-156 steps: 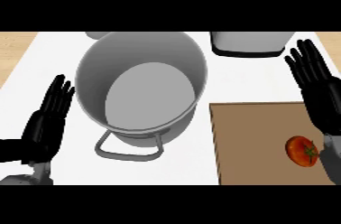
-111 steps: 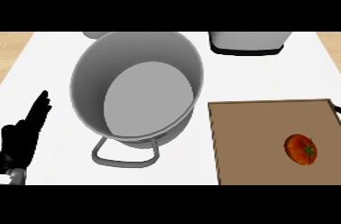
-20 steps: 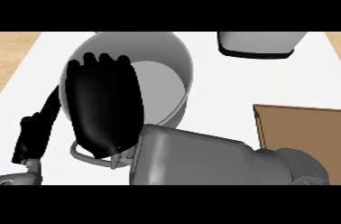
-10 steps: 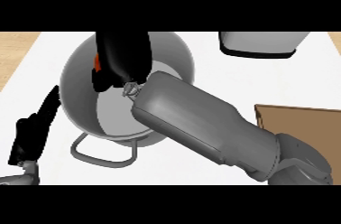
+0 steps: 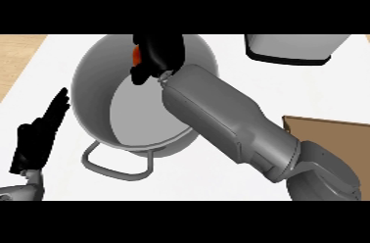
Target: Pick the tomato from the tray and place it in the pot
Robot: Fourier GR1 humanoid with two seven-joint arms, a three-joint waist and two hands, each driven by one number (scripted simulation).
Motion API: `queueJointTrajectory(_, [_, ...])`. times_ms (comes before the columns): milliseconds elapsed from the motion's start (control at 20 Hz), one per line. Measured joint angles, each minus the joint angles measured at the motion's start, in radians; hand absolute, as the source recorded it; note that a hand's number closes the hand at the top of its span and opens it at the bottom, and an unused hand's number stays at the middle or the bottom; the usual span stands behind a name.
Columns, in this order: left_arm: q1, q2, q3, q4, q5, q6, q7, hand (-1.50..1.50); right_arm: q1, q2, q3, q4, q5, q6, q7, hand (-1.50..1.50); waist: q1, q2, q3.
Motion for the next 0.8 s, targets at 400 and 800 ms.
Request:
queueJointTrajectory(400, [-0.022, -0.012, -0.009, 0.021, -0.013, 0.005, -0.013, 0.00, 0.020, 0.000, -0.053, 0.073, -0.179, -0.050, -0.171, -1.50, 0.014, 0.006, 0.001])
queueJointTrajectory(800, [-0.042, -0.014, -0.005, 0.040, -0.015, 0.004, -0.014, 0.00, 0.037, 0.000, -0.143, 0.021, -0.318, -0.248, -0.359, -1.50, 0.012, 0.005, 0.002])
